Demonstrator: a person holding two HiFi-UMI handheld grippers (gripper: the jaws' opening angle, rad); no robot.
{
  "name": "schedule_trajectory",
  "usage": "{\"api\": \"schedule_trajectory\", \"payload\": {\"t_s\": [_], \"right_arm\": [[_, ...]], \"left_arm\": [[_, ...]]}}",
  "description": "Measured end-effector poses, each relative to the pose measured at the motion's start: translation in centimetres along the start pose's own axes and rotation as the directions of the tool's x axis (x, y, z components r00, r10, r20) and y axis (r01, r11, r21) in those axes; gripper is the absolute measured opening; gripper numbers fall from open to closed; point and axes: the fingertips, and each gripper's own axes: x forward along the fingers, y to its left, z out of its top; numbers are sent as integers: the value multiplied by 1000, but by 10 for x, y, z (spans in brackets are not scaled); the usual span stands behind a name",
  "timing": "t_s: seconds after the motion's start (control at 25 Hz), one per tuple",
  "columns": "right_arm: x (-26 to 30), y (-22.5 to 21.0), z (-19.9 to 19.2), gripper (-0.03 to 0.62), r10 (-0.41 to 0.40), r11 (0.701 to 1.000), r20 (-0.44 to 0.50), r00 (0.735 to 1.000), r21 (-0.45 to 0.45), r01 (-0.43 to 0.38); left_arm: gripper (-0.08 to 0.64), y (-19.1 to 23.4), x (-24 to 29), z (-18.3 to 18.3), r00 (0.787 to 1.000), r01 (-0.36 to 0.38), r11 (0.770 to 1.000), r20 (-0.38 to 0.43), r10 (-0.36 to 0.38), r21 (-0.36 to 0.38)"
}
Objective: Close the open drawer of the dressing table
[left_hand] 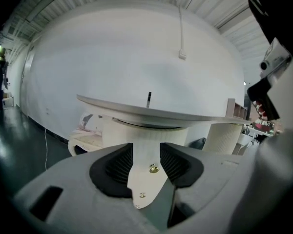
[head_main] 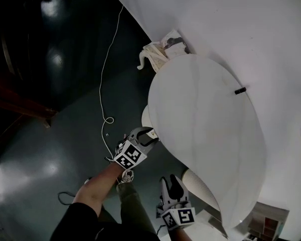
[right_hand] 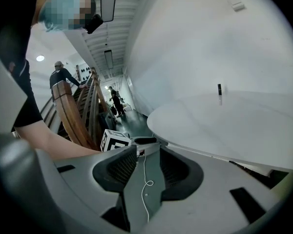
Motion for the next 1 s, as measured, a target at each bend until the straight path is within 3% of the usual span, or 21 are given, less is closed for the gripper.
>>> {"api": "schedule_trajectory", "payload": {"t_s": [0.28,0.68,1.0], "right_arm": [[-7,24,-6,150,-19,1000,9,1000,10,19],[-20,77,-18,145,-38,999,36,999,3,38],[-37,113,-24,112,-67,998,55,996,16,67]], "left_arm": [[170,-4,-42,-7,1000,-12,1000,-21,12,1],[99,-20,-129,-15,999,-24,1000,-24,25,14],[51,-33,-206,7,999,-39,998,5,39,51]]}}
